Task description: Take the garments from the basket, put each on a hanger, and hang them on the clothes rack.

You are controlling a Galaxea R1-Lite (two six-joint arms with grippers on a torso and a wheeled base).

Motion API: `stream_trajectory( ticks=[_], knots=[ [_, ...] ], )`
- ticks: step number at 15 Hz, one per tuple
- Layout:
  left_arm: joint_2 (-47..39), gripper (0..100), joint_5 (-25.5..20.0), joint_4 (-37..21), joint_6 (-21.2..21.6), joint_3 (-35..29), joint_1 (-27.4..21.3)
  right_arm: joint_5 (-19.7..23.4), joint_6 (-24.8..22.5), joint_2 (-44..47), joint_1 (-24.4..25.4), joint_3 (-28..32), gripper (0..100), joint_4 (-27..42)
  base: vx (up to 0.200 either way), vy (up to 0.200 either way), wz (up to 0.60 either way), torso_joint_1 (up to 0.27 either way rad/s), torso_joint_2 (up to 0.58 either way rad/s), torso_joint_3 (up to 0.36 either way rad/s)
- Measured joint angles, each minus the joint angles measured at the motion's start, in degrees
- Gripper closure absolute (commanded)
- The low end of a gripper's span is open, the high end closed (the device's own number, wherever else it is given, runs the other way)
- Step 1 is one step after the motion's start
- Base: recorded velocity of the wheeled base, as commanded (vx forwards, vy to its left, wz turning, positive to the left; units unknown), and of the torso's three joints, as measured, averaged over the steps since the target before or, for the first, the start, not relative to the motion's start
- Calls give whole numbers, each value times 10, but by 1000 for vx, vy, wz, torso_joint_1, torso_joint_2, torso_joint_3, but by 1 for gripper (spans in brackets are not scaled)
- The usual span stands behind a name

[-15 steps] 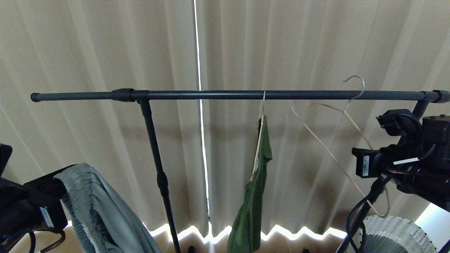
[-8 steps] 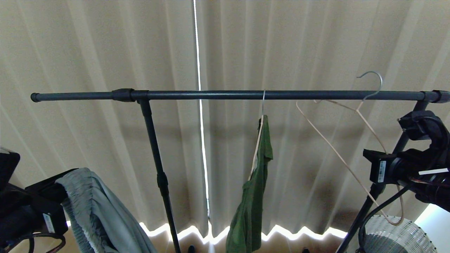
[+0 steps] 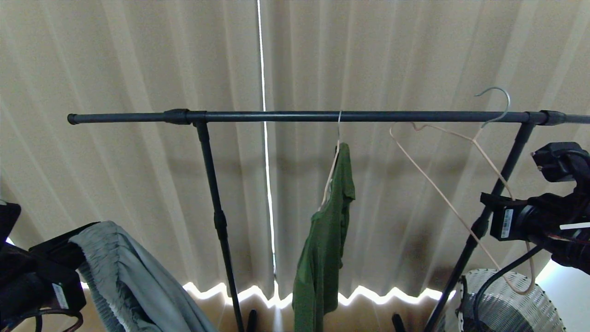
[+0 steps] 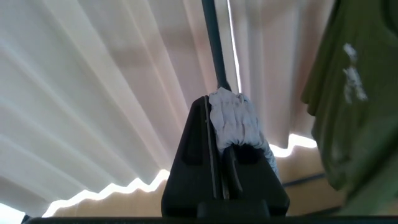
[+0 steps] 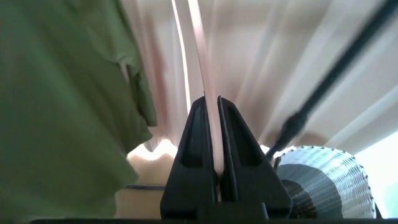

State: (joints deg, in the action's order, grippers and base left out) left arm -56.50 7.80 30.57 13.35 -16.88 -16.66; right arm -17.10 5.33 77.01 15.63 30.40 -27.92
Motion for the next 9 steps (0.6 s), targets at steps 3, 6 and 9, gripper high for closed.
stream_trajectory(
  ticks=[3,6,9],
  knots=[
    [0,100,0,0,0,0,0,0,-1,0,0,0,100,0,-200,0,0,1,2,4],
    [0,100,0,0,0,0,0,0,0,-1,0,0,100,0,-200,0,0,5,1,7],
    [0,100,0,0,1,5,-2,0,1,-1,10,-3,100,0,-133,0,0,0,3,2]
  ],
)
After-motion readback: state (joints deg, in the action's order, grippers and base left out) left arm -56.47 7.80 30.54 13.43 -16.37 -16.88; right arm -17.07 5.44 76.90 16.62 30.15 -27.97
